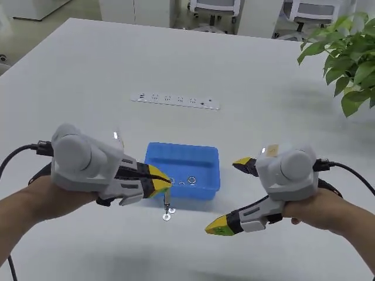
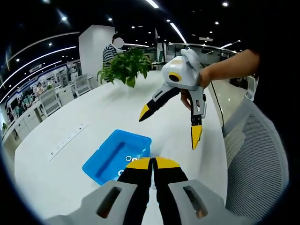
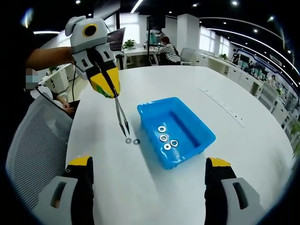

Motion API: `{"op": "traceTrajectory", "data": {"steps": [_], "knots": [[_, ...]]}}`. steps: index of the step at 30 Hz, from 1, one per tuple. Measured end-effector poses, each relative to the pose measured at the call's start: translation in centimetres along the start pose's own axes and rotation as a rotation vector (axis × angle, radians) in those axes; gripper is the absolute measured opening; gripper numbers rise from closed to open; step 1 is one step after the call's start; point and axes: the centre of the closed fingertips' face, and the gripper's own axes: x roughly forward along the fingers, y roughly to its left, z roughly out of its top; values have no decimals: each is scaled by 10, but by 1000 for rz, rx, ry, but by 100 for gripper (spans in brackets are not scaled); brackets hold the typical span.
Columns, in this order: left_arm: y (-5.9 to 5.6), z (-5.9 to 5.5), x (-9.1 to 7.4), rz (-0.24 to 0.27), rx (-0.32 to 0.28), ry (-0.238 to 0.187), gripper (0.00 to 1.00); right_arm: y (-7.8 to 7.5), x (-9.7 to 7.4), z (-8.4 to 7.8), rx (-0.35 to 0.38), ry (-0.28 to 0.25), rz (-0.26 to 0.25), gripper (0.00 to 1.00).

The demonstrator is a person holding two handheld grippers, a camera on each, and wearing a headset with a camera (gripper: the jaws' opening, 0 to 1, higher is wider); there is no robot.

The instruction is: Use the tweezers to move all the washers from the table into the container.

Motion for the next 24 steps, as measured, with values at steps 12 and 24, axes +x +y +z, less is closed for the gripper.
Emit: {"op": "traceTrajectory", "data": {"steps": [12,24], "knots": [[-2,-10,6,-9,-20,3,5,4,1,-4,-4,12,13,99],[-4,-15,8,-13,-34,-4,5,7,3,-7,-8,24,25,99]]}}
